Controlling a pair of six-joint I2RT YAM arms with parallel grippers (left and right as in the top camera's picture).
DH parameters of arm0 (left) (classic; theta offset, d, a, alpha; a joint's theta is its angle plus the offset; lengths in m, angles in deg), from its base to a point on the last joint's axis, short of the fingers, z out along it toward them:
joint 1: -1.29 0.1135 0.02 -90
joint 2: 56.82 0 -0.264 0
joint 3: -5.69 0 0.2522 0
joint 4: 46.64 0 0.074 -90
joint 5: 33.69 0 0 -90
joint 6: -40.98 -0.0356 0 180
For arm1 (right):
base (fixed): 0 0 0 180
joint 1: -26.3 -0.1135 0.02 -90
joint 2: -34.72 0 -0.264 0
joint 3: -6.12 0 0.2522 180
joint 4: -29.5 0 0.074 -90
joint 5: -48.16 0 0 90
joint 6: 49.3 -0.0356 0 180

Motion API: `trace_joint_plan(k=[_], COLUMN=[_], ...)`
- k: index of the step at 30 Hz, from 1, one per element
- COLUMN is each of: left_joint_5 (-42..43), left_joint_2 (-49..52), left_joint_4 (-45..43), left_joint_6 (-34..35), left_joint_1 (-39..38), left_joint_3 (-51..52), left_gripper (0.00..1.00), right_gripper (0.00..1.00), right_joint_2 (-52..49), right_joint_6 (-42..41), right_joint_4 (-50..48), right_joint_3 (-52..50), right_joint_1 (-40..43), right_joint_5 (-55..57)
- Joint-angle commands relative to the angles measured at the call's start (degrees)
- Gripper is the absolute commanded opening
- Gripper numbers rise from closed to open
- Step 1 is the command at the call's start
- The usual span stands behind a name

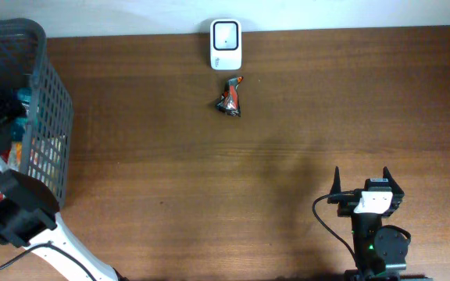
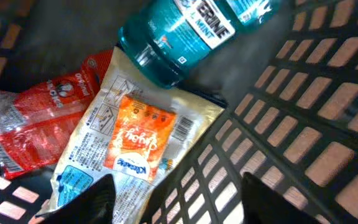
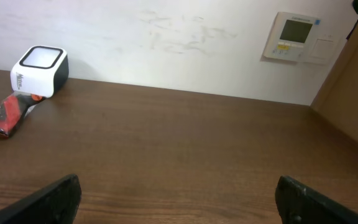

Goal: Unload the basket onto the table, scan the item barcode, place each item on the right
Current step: 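Return the left gripper to the basket and grasp the orange packet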

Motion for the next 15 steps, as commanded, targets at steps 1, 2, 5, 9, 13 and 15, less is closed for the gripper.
trace_joint_plan(k=[1,2,5,9,13,15], left_joint_5=[0.24,0.24,0.24,-0.57,-1.55,-1.55], left_joint_2=[0.33,0.33,0.35,0.37,0.37,0.37], left_joint_4=[0.70,0.68,0.48,1.40,4.37,3.85], left_joint_6=[-0.63,-0.46,-0.26,-0.24,-0.04,-0.07], left_joint_1=[0.26,0.26,0.26,0.48,0.48,0.48], left_joint_3=[-2.95,-2.95,-2.93,-2.84,-1.51,0.96], left_gripper=[0.64,0.64,0.64,0.88,0.90,0.90], right_gripper=[0.98,0.98,0.98,0.98,0.98,0.98], right_joint_2=[0.33,0.33,0.33,0.33,0.33,0.33], right_joint_6=[0.39,0.39,0.39,0.39,0.42,0.39], right_joint_4=[0.15,0.15,0.15,0.15,0.15,0.15], right_joint_3=[-0.52,-0.52,-0.52,-0.52,-0.52,-0.52], right_joint_1=[-0.48,-0.48,-0.48,-0.46,-0.48,-0.48], right_joint_5=[0.66,0.66,0.66,0.66,0.66,0.66])
